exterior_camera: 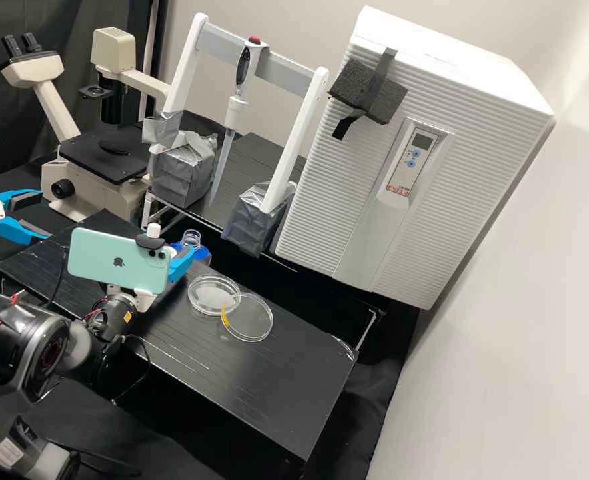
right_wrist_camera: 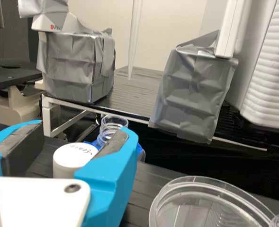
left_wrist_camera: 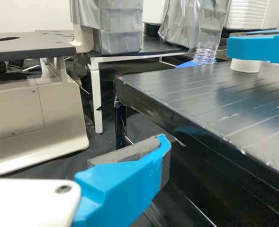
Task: Close the bottle
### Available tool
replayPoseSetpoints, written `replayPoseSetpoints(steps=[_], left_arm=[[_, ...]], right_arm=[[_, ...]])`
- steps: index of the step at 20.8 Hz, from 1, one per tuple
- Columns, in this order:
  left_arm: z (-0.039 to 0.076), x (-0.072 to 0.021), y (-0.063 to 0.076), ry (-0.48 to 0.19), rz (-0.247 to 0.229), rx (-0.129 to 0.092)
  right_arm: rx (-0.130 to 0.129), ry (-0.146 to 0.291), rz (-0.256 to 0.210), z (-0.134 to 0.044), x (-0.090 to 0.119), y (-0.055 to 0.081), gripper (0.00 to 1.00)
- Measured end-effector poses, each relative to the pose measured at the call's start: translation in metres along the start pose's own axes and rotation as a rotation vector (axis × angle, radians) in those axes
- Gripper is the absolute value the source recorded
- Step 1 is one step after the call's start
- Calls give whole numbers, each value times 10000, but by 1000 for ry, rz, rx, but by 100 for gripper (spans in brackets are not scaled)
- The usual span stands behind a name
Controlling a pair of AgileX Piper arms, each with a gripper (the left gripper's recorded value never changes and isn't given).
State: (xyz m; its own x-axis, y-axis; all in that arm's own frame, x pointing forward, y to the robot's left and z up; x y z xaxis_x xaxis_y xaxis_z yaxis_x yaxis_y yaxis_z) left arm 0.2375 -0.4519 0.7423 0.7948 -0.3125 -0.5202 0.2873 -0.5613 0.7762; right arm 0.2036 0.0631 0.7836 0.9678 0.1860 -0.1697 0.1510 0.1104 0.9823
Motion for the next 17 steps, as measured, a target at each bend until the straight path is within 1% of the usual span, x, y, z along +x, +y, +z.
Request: replayPoseSetpoints(steps=[9,17], left_arm=[[0,0,0,0,0,0],[0,0,0,0,0,0]], right_arm=[[0,-7,-8,14,15,-16,0],[0,-4,-5,8,23,-9,0]])
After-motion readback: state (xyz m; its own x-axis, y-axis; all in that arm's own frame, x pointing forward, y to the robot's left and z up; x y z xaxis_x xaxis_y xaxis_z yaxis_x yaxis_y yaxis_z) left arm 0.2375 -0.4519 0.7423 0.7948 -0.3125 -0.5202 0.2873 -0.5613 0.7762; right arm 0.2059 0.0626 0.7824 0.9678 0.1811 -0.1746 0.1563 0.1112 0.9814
